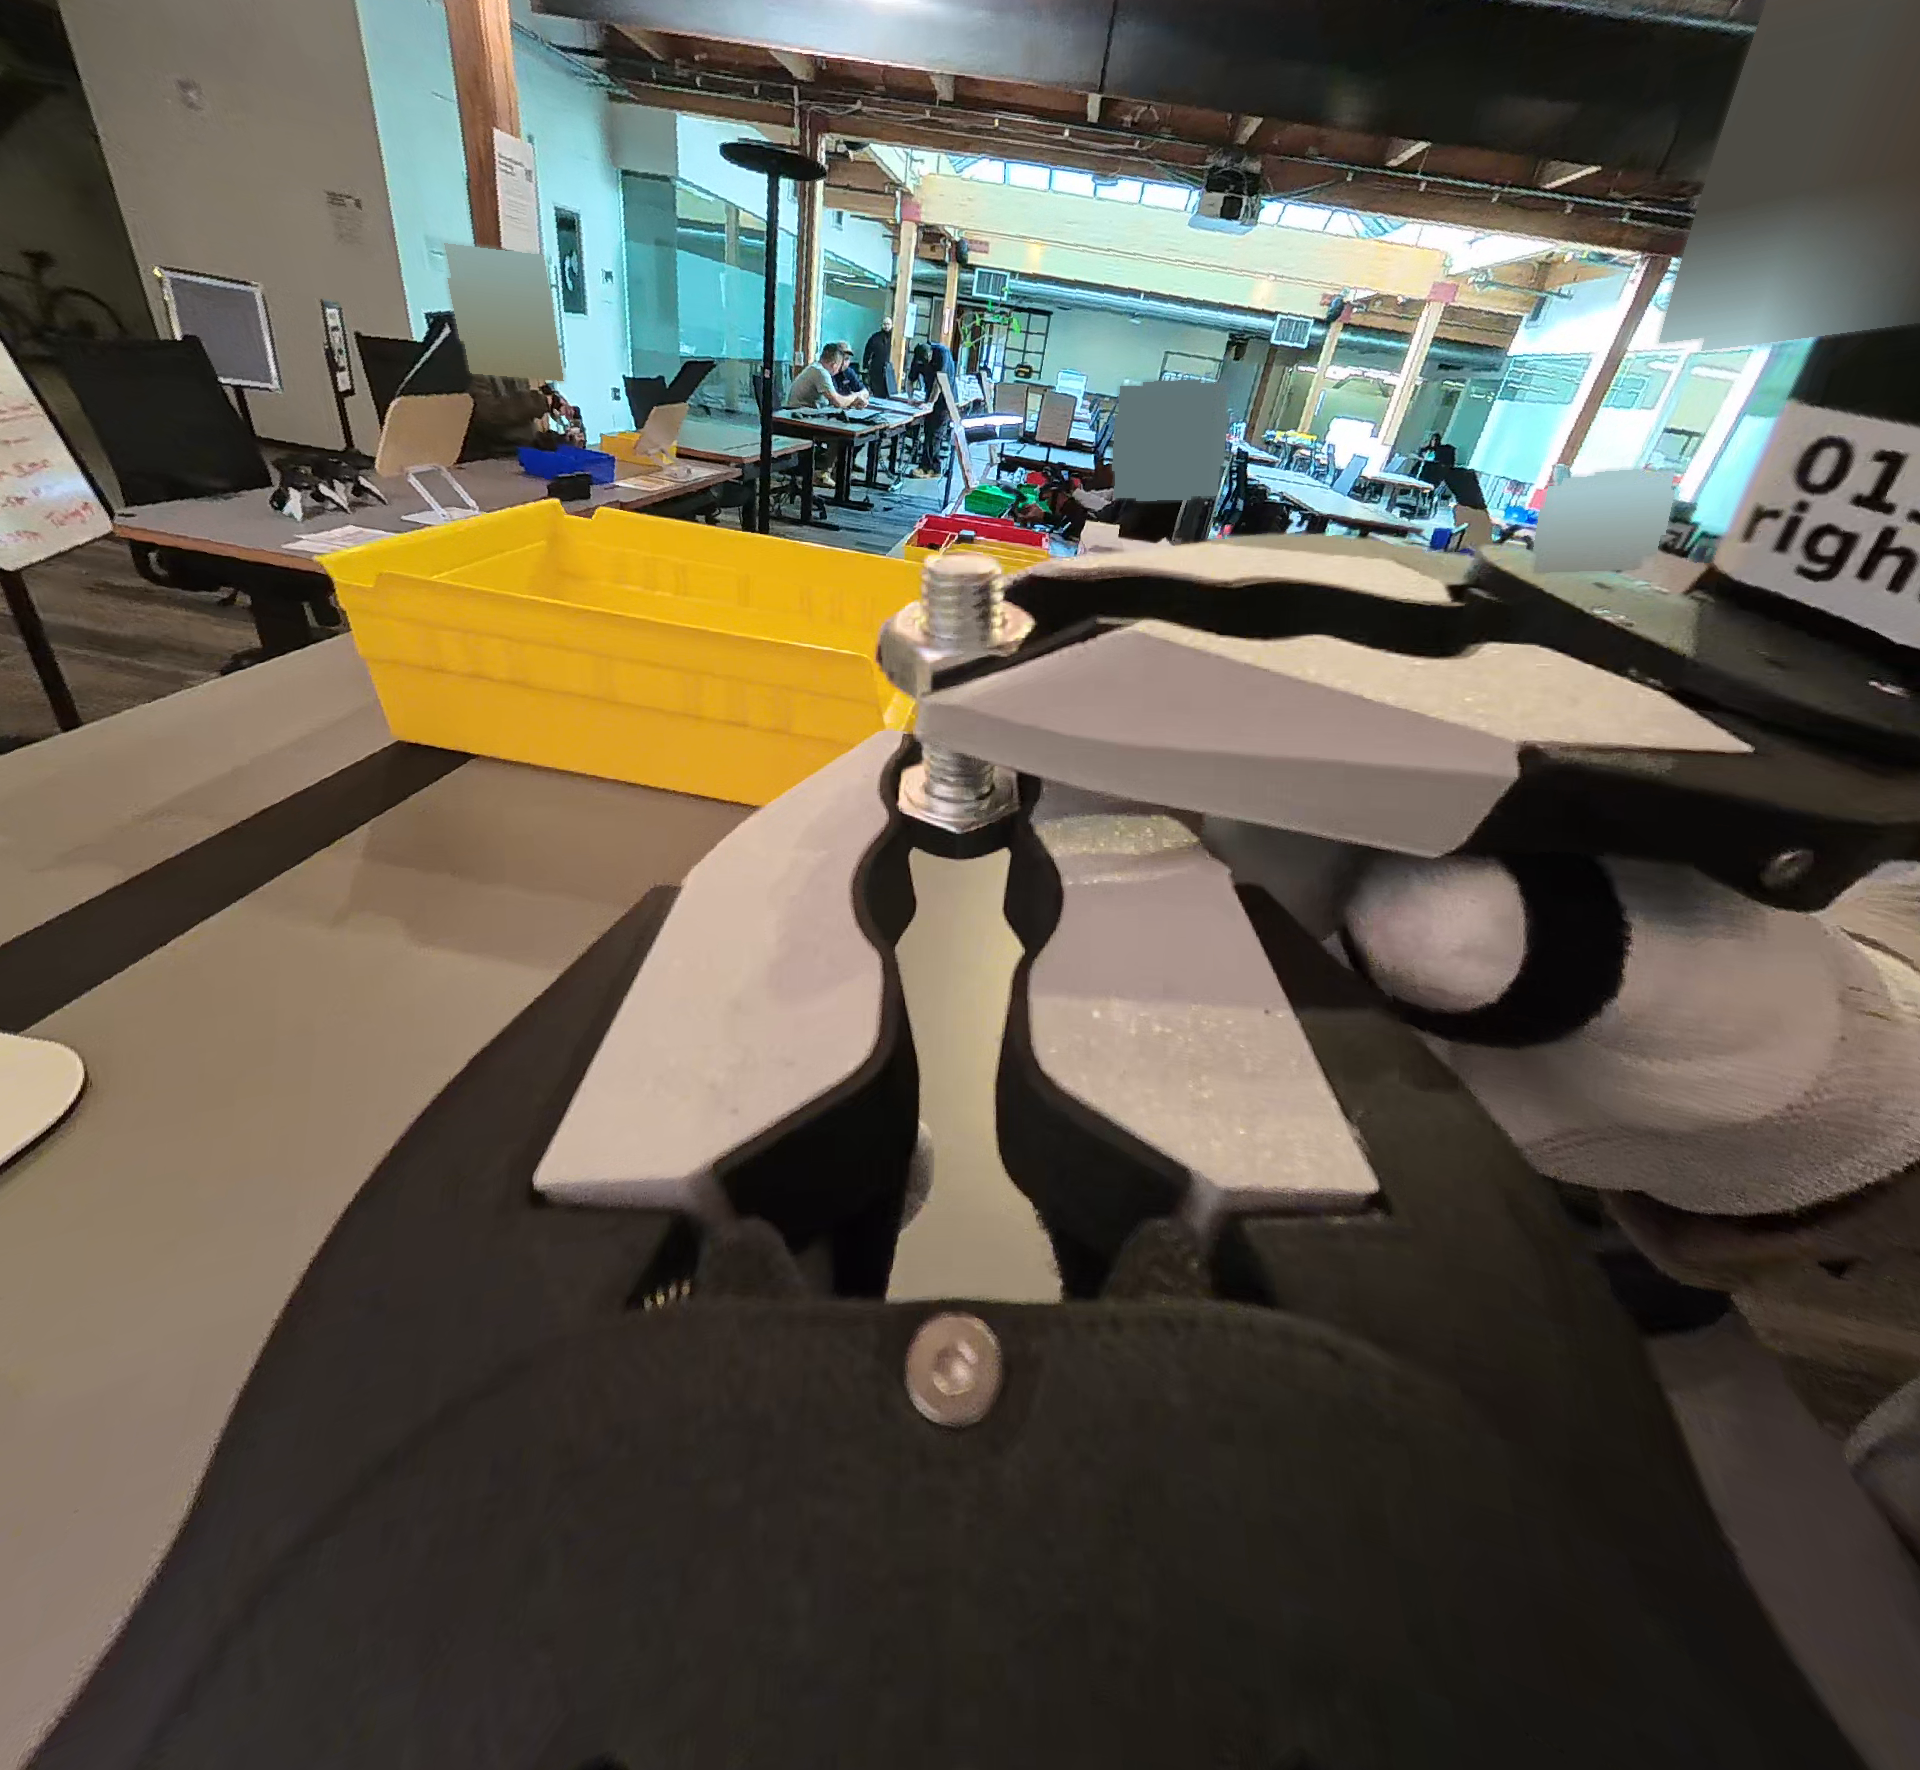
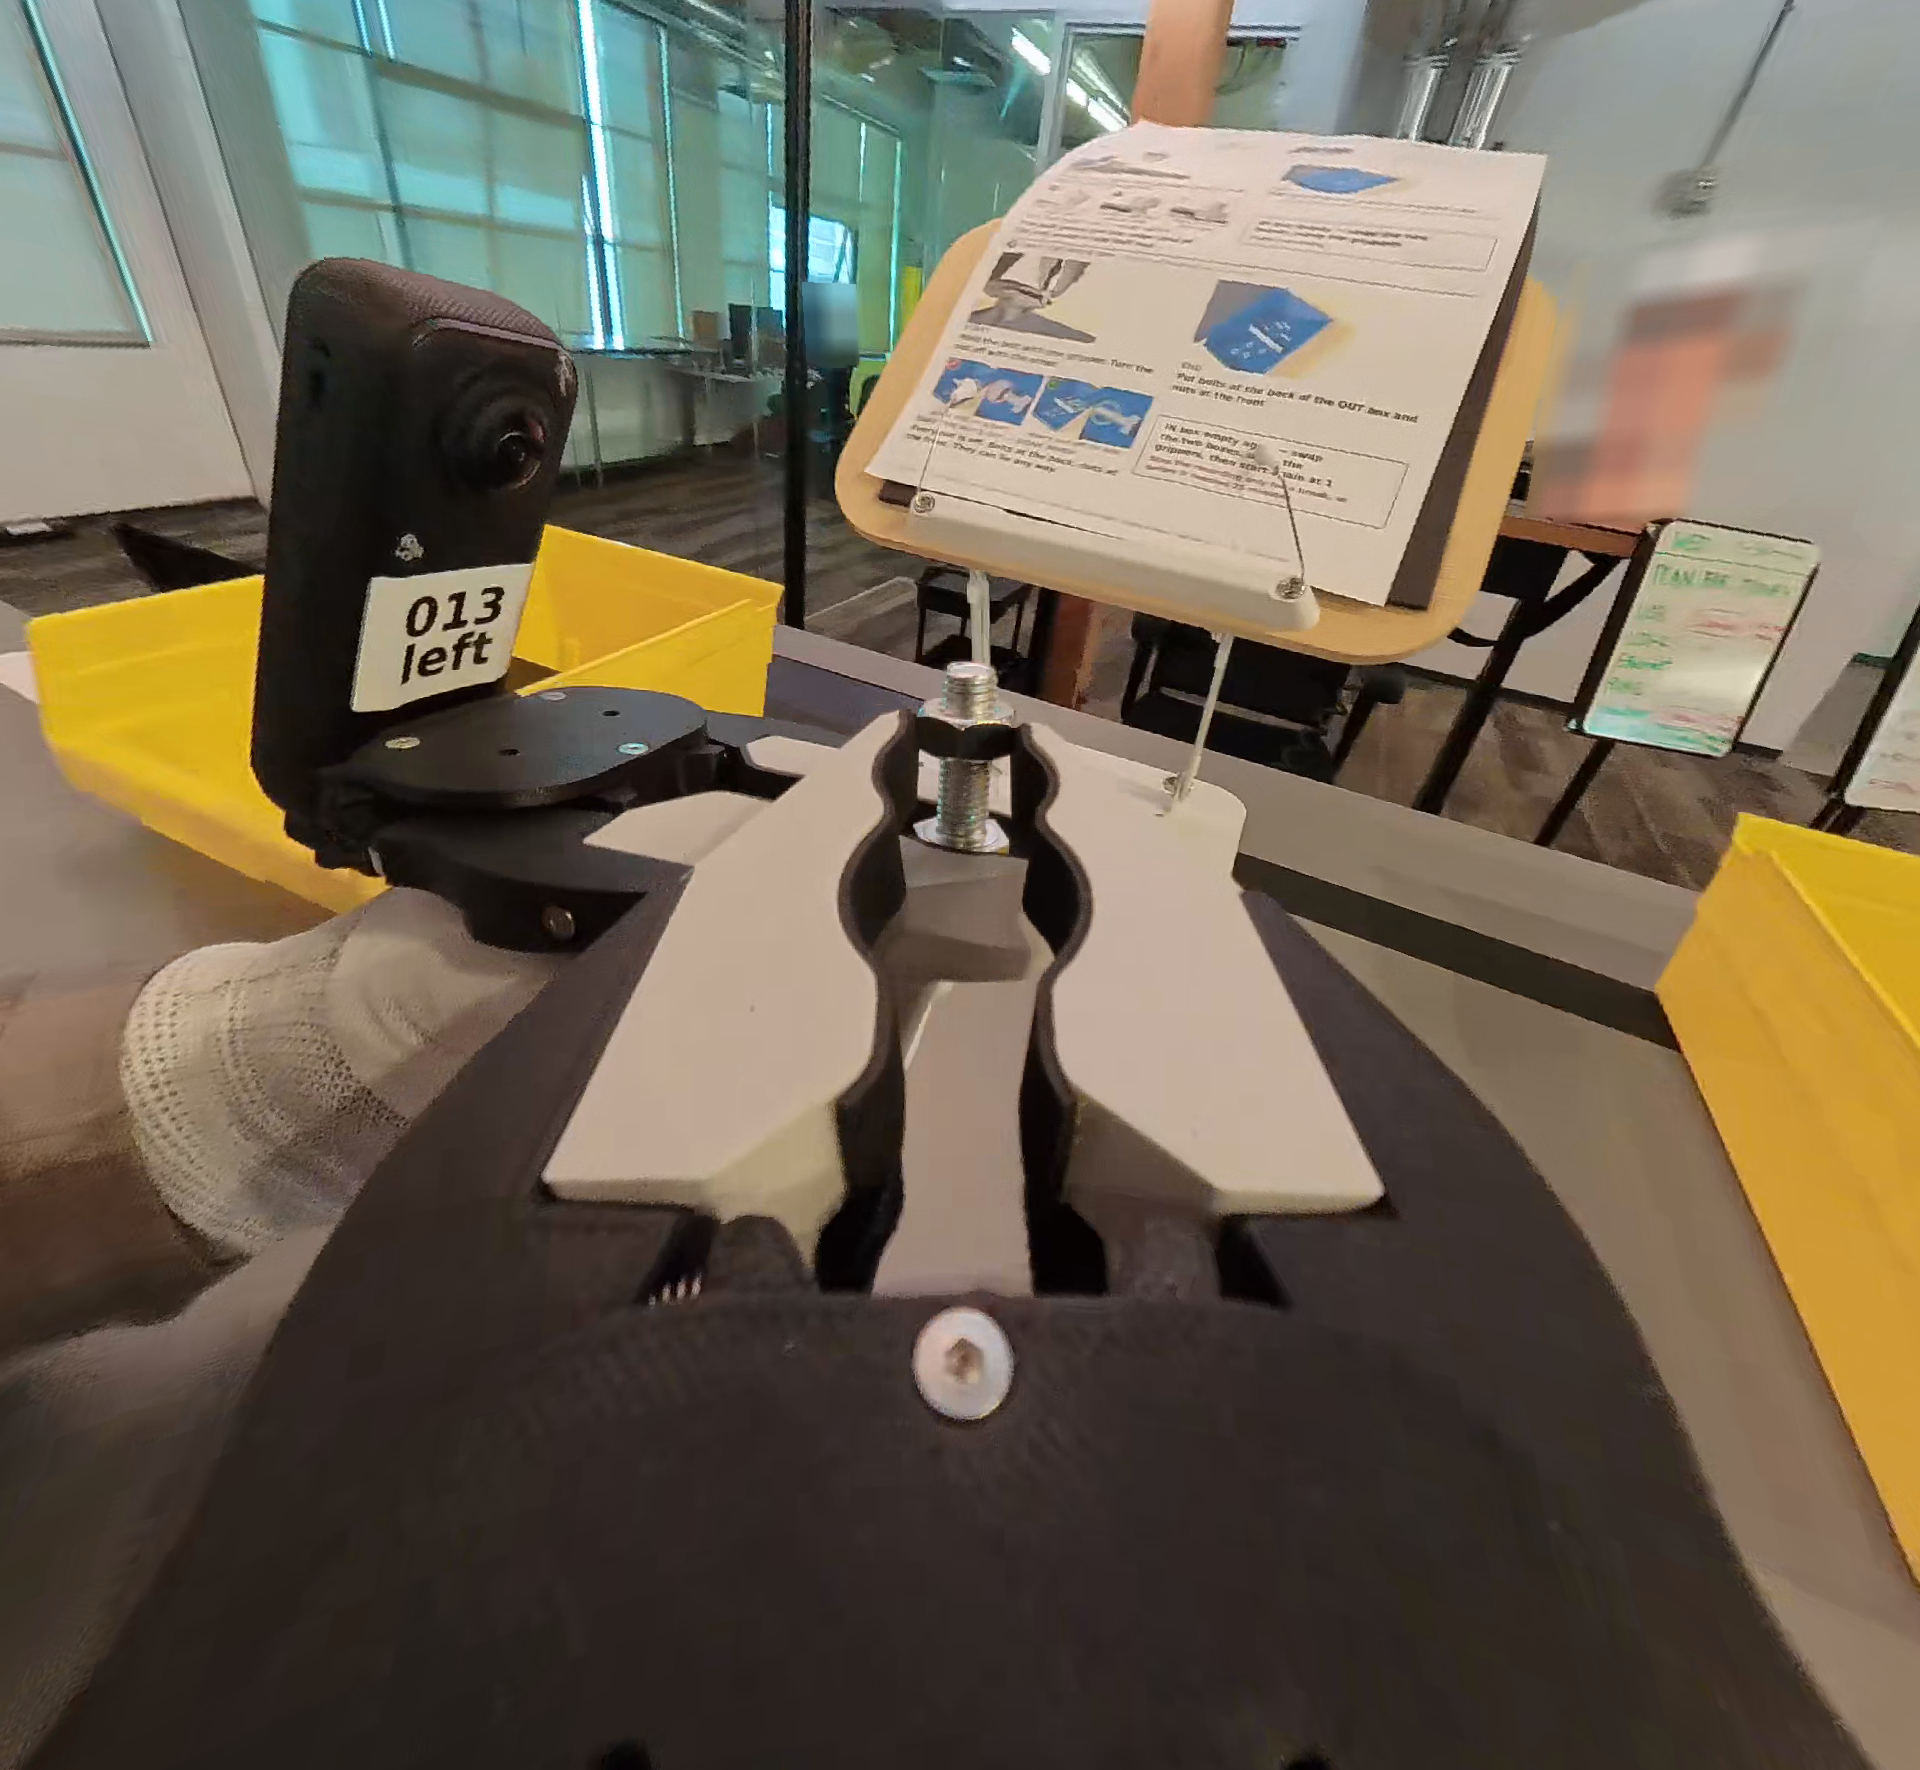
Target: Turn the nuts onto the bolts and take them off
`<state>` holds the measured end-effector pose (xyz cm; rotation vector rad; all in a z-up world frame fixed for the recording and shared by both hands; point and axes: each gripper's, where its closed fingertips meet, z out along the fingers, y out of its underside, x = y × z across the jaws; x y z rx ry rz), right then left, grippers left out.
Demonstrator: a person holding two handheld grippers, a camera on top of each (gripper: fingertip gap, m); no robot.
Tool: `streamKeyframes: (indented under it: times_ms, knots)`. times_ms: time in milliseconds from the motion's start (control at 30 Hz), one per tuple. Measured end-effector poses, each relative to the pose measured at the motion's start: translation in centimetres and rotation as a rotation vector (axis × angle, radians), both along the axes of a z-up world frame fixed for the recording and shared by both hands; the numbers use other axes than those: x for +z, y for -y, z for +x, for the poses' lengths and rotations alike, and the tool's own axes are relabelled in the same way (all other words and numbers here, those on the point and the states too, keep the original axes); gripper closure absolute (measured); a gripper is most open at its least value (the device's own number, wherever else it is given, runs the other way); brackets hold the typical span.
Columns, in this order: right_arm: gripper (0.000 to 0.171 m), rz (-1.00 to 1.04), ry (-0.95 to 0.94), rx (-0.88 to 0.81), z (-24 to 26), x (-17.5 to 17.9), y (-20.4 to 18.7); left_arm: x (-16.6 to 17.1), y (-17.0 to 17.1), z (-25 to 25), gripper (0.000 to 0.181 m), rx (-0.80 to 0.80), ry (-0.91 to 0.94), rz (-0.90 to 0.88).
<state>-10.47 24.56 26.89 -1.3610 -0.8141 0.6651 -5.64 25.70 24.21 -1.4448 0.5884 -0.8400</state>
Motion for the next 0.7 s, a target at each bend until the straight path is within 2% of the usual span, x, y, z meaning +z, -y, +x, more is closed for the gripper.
streamKeyframes:
  times_ms: [67, 100, 133, 267, 367, 500, 567, 700]
  knots:
    - [0.152, -0.007, 0.01, 0.045, -0.1, 0.3, 0.1, 0.5, 0.3, 0.0, 0.168, -0.018, 0.01, 0.012]
    - [0.134, -0.016, 0.013, 0.088, -0.1, 0.5, 0.2, 0.6, 0.4, 0.0, 0.168, -0.021, 0.005, 0.021]
    - [0.13, -0.015, -0.001, 0.137, 0.2, 0.9, 0.3, 0.8, 0.6, 0.0, 0.168, -0.028, 0.001, 0.025]
    - [0.128, -0.124, -0.021, 0.539, 0.8, 2.0, 2.1, 1.1, 1.5, 0.6, 0.167, -0.107, 0.018, 0.027]
    - [0.128, -0.237, 0.004, 0.788, 1.8, 1.5, 2.1, 1.2, 2.6, 1.5, 0.167, -0.185, 0.023, 0.023]
    - [0.132, -0.266, 0.005, 1.018, 2.6, 1.4, 2.6, 0.8, 3.6, 2.5, 0.167, -0.263, -0.005, 0.006]
    - [0.143, -0.253, 0.031, 1.111, 2.7, 1.2, 3.6, 0.6, 3.7, 2.7, 0.167, -0.273, -0.013, 0.006]
    - [0.154, -0.241, 0.041, 1.139, 2.2, 1.1, 3.9, 0.6, 3.8, 2.5, 0.167, -0.28, -0.012, 0.0]
